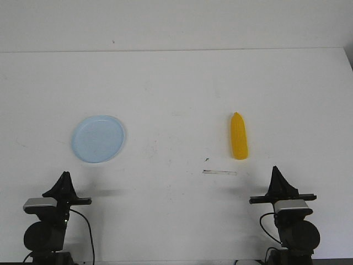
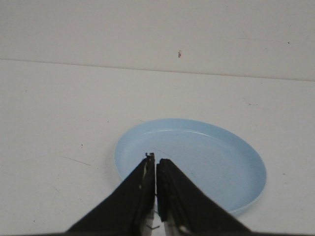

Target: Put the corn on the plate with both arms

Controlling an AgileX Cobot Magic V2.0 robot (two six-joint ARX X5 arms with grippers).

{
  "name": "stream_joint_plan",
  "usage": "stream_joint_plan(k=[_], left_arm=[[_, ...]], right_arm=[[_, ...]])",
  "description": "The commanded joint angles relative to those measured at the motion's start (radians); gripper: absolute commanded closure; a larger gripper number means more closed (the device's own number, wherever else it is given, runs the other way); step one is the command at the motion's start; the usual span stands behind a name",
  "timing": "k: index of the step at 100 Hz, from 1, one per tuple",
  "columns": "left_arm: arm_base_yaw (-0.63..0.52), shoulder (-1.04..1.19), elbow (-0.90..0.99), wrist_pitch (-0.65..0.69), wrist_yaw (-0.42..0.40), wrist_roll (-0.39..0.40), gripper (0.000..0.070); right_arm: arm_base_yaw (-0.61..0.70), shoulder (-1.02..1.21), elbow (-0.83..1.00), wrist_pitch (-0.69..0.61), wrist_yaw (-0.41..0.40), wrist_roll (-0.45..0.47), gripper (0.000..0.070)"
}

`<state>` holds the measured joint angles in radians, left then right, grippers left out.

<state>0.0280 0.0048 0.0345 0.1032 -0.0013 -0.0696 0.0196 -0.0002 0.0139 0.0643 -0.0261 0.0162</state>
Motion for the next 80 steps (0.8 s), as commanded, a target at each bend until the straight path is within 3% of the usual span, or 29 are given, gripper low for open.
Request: stream_joint_plan(k=[1, 41, 80], left_arm=[[0.000, -0.002, -0.021, 0.034, 0.001, 0.000, 0.0699], [0.000, -0.002, 0.003, 0.137, 0.001, -0.003, 0.0699], [-0.001, 0.142, 0.266, 0.122, 0.001, -0.003, 0.0699]], right_arm=[[0.002, 0.002, -0.001, 0.012, 0.000, 0.013, 0.0696], [0.002, 0.002, -0.001, 0.012, 0.000, 0.013, 0.0696], [0.002, 0.002, -0.001, 0.012, 0.000, 0.013, 0.0696]])
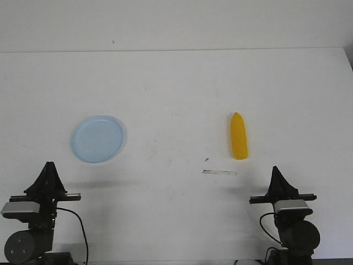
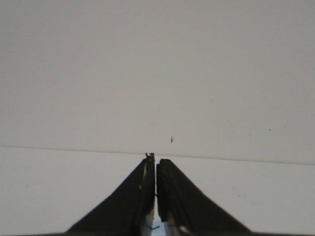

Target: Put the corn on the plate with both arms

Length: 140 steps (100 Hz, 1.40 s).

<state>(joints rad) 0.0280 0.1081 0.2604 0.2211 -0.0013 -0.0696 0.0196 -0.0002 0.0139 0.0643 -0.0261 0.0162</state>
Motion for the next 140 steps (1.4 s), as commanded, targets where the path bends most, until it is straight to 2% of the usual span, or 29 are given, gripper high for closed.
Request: stream_joint_plan(k=[1, 30, 45, 53, 79, 89, 108, 121, 140], left_arm=[[-0.002, 0.047, 0.048, 0.004, 0.001, -0.003, 0.0699], [-0.010, 0.372, 0.352, -0.119, 0.003, -0.002, 0.0699], [-0.049, 0.563, 0.479, -0.129, 0.061, -0.003, 0.0699], [-0.081, 0.657, 0.528, -0.132, 0.065, 0.001, 0.0699], [-0.127, 0.869, 0.570, -0.158, 0.049, 0.001, 0.0699], [-0.127, 0.924, 0.573, -0.212, 0.050, -0.010, 0.0699], [-0.090, 1.008, 0.628, -0.369, 0.059, -0.081, 0.0699], [-0.011, 1.099, 0.724, -0.546, 0.129, -0.148, 0.0699], [0.117, 1.247, 0.837, -0.703, 0.314, -0.216, 0.0699]], right_arm=[[0.002, 0.002, -0.001, 0.012, 0.000, 0.013, 0.0696], [0.002, 0.002, -0.001, 0.012, 0.000, 0.013, 0.0696], [0.002, 0.002, -0.001, 0.012, 0.000, 0.013, 0.0696], [0.002, 0.002, -0.001, 0.012, 0.000, 0.013, 0.0696], [0.002, 0.002, -0.001, 0.012, 0.000, 0.013, 0.0696], [0.002, 0.001, -0.001, 0.012, 0.000, 0.013, 0.0696], [0.002, 0.002, -0.001, 0.012, 0.000, 0.013, 0.0696], [0.002, 0.002, -0.001, 0.012, 0.000, 0.013, 0.0696], [0.002, 0.002, -0.001, 0.012, 0.000, 0.013, 0.0696]])
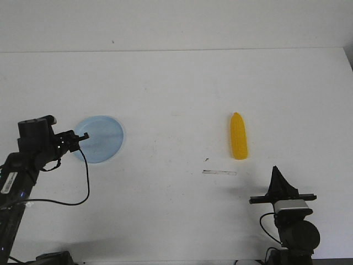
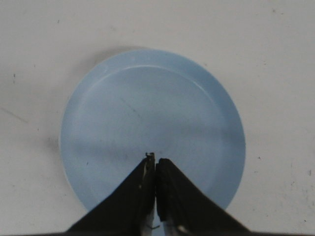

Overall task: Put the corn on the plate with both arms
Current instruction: 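Reach the left gripper to the rim of the light blue plate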

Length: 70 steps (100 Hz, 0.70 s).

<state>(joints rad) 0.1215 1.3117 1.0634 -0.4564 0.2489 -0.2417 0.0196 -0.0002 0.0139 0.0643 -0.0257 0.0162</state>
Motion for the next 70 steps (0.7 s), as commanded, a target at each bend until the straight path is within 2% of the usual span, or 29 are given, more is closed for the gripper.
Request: stream_joint_plan(k=[1, 14, 31, 47, 54, 70], left_arm=[[0.029, 0.050, 0.038, -0.032, 0.074, -0.045, 0.0699], [0.110, 0.148, 0.079, -0.102, 0.184, -0.081, 0.0699], [0.172, 0.240, 0.092, -0.122, 0.195, -0.098, 0.0687], [0.199, 0.283, 0.092, -0.145, 0.195, -0.105, 0.0481], [0.199, 0.285, 0.092, -0.144, 0.195, -0.103, 0.0443], [0.206, 0.297, 0.092, -0.138, 0.194, -0.098, 0.0441]], right_arm=[[0.002, 0.002, -0.001, 0.012, 0.000, 0.013, 0.0696], [0.002, 0.002, -0.001, 0.012, 0.000, 0.013, 0.0696], [0.002, 0.001, -0.001, 0.012, 0.000, 0.013, 0.0696], [0.002, 0.001, -0.001, 0.012, 0.000, 0.013, 0.0696], [0.002, 0.002, -0.001, 0.012, 0.000, 0.013, 0.0696], [0.002, 0.002, -0.001, 0.012, 0.000, 0.013, 0.0696]])
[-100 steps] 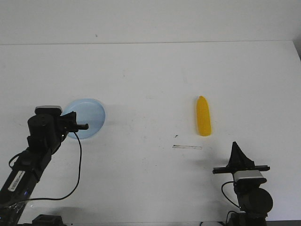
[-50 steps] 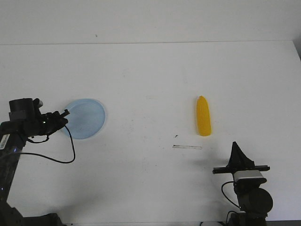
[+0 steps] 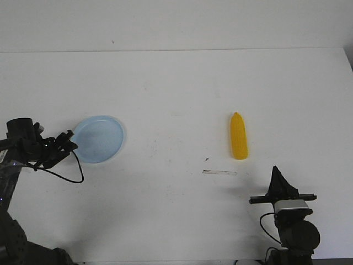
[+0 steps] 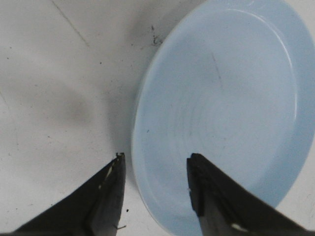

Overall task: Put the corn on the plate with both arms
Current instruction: 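Reach the left gripper to the rim of the light blue plate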

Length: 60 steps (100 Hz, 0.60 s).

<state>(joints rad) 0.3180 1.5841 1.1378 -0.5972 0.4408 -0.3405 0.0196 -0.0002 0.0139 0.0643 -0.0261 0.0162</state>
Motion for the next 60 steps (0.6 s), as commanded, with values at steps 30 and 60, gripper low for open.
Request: stream_joint_plan(k=[30, 60], left_arm=[[-0.011, 0.106, 0.018, 0.025, 0.002, 0.015, 0.0443], [-0.049, 0.143, 0.018, 0.033, 0.003, 0.014, 0.0470]], right_arm=[[0.002, 0.002, -0.001, 0.012, 0.000, 0.013, 0.0696], [0.002, 0.002, -0.001, 0.012, 0.000, 0.013, 0.0696]])
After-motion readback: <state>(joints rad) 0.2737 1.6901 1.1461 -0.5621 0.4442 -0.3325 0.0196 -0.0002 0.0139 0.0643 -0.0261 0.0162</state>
